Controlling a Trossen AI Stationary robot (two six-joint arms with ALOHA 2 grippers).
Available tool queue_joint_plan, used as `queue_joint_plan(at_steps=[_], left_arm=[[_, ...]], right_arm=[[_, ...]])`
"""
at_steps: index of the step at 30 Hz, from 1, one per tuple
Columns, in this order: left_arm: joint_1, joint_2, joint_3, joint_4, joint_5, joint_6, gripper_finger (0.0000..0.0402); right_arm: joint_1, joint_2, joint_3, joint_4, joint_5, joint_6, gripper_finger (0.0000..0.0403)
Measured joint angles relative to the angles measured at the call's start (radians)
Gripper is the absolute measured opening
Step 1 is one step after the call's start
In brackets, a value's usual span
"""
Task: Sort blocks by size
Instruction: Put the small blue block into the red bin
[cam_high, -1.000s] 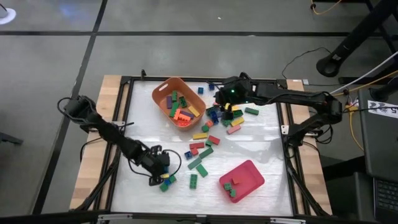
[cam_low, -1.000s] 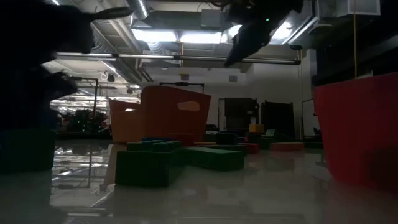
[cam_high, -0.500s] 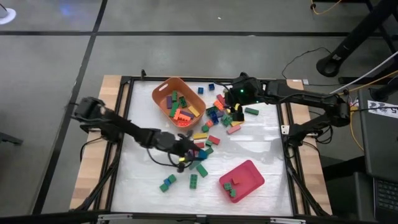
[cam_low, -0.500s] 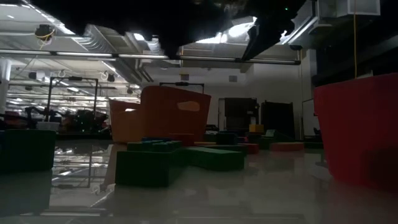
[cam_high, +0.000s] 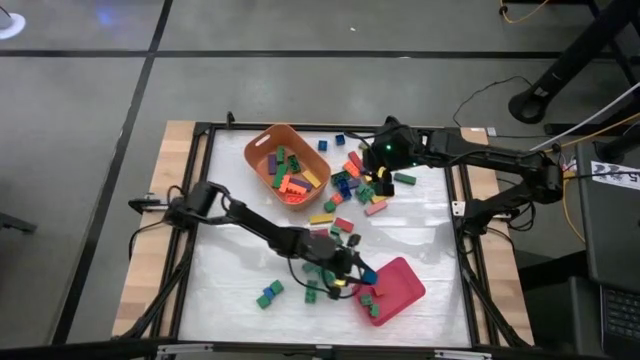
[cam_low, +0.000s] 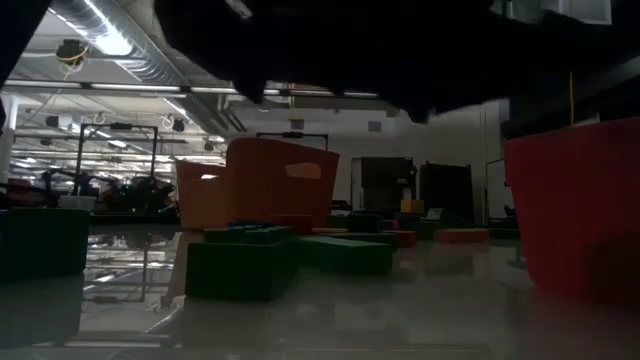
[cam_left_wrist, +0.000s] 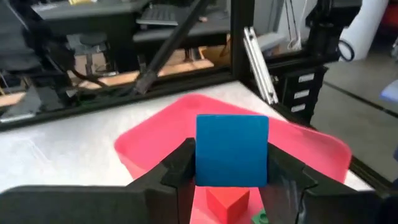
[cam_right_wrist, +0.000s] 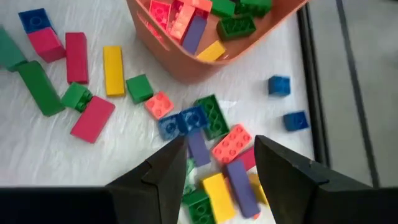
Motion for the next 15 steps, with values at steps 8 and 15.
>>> queue_joint_plan(at_steps=[8, 15], left_arm=[[-0.035, 0.057, 0.114, -0.100, -0.001, 0.018, 0.0139], [-0.034, 0.059, 0.130, -0.130, -0.011, -0.066, 0.0200]], right_arm=[[0.000, 0.000, 0.000, -0.100, -0.001, 0.070, 0.0188], [0.000, 0.000, 0.000, -0.111, -0.009, 0.105, 0.0188]])
